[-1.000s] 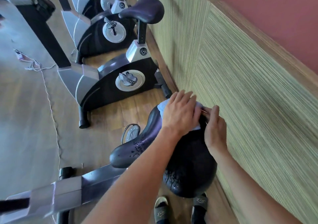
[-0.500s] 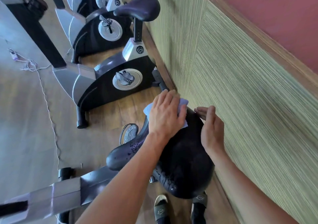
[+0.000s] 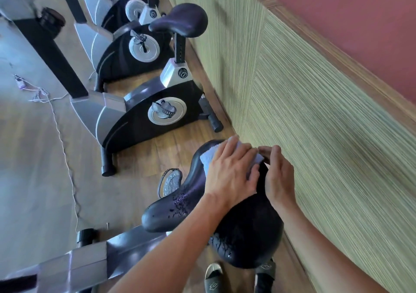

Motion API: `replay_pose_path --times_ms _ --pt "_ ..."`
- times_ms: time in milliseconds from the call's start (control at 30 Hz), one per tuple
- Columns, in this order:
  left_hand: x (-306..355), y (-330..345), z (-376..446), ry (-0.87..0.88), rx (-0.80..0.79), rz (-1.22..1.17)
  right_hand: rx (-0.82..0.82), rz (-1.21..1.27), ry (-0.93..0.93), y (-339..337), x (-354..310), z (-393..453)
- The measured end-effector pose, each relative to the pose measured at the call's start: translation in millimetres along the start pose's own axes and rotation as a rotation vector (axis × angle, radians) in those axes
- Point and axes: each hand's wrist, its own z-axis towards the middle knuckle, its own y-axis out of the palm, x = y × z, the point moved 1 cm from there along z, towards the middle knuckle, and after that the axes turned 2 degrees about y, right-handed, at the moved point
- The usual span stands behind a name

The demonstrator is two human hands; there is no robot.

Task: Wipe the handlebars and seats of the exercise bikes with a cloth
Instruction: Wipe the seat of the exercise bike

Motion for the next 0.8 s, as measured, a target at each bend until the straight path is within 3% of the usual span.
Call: replay_pose_path --times_ms 167,333,500,667,800 --pt "-8 6 0 0.182 -0.010 0.026 0.014 -0.031 0.015 0 -1 1" --pt "-14 15 25 0.043 0.026 0.046 -0.019 -0.099 -0.003 -3 -4 -1" --pt "-21 -3 -24 -0.016 0.145 0.066 -0.173 -0.360 -0.128 3 -16 -2" --pt "-41 -25 -85 -0.102 0.151 0.102 -0.366 -0.653 -0.214 45 -38 18" --pt "-78 -55 -133 -0.257 0.206 0.161 -0.360 -0.684 -0.236 48 -32 16"
